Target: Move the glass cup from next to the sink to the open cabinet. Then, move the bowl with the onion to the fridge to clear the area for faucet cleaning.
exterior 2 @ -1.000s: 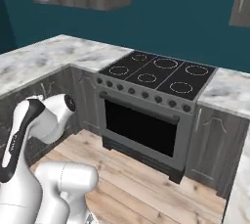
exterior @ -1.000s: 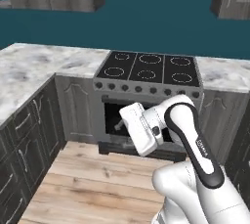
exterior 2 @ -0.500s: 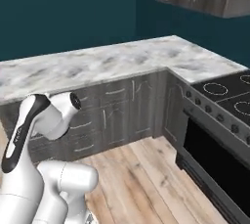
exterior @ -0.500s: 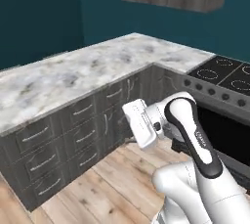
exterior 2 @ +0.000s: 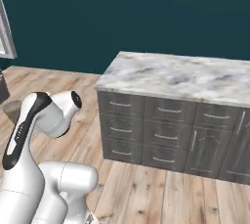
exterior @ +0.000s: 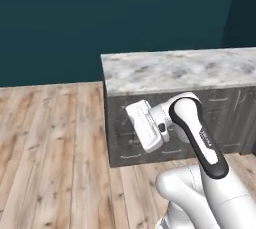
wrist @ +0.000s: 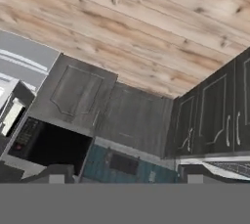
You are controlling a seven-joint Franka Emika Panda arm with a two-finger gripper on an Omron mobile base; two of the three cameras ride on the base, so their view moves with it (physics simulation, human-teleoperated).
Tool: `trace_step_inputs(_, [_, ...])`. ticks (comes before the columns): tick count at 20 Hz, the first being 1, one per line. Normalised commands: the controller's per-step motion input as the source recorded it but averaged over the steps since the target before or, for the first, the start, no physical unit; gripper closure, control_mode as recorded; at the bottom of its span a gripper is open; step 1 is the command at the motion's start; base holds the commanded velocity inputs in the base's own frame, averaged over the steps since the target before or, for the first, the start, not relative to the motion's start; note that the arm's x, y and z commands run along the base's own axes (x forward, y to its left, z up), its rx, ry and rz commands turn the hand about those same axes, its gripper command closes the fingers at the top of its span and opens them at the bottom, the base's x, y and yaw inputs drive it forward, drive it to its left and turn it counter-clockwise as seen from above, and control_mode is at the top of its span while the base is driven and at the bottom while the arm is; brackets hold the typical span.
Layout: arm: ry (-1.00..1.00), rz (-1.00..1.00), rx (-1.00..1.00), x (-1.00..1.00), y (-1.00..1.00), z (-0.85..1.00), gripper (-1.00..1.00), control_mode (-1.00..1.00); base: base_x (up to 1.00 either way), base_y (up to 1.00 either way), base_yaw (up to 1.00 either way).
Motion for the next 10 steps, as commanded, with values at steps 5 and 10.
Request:
trace_step_inputs(5, [0.0,0.0,0.0,0.0,0.0,0.0,1.0,1.0,-0.04,0.0,0.41])
trace_step_inputs(10, [0.0,0.0,0.0,0.0,0.0,0.0,1.0,1.0,0.0,0.0,0.01])
